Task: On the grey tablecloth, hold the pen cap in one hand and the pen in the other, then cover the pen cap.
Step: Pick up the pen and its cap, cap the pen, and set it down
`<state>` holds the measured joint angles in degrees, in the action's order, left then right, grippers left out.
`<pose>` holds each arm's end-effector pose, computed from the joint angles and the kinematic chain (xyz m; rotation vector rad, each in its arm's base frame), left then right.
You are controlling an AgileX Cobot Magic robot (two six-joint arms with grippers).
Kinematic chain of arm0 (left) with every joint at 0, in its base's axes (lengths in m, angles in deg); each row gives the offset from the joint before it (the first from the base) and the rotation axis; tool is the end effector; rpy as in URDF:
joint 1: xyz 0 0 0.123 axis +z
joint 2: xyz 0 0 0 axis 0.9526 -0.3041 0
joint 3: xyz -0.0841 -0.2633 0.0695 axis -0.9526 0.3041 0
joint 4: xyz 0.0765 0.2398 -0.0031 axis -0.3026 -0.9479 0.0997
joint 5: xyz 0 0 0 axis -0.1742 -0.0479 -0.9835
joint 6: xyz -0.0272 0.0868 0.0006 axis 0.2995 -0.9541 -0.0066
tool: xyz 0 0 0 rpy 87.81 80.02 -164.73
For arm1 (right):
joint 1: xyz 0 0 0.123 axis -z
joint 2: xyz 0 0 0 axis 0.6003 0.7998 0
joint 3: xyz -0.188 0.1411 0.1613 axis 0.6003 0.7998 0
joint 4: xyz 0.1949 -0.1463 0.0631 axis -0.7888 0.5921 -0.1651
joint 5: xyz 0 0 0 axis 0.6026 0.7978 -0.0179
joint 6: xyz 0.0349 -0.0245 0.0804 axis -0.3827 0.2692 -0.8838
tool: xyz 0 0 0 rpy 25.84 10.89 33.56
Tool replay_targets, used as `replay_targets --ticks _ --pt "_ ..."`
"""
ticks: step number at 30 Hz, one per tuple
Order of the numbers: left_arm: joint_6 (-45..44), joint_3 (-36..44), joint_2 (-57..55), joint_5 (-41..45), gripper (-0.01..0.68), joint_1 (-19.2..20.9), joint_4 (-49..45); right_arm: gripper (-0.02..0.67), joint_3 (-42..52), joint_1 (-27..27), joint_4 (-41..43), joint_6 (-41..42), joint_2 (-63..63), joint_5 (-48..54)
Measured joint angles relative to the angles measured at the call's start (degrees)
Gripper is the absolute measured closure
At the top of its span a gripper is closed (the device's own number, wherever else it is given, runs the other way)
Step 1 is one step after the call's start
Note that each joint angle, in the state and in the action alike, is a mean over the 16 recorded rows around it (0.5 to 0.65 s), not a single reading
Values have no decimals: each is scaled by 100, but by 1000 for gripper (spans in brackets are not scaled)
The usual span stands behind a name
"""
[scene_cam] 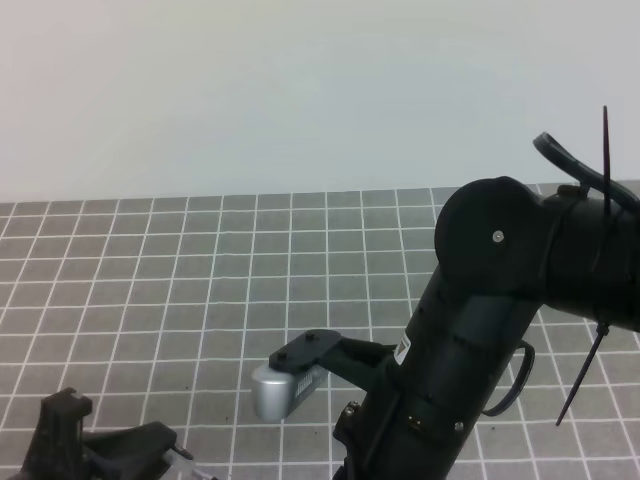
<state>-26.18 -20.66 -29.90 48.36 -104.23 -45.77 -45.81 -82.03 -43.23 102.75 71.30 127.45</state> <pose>0.0995 -0.0757 0.2388 1.7396 1.0556 0.4134 0.1906 0.2752 0.2804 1.6013 -2.3882 -1.0563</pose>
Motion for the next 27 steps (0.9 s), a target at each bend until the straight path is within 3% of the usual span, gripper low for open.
replay_targets --ticks 27 --pt "-134 1 0 234 594 4 -136 652 -2 0 -155 113 19 -4"
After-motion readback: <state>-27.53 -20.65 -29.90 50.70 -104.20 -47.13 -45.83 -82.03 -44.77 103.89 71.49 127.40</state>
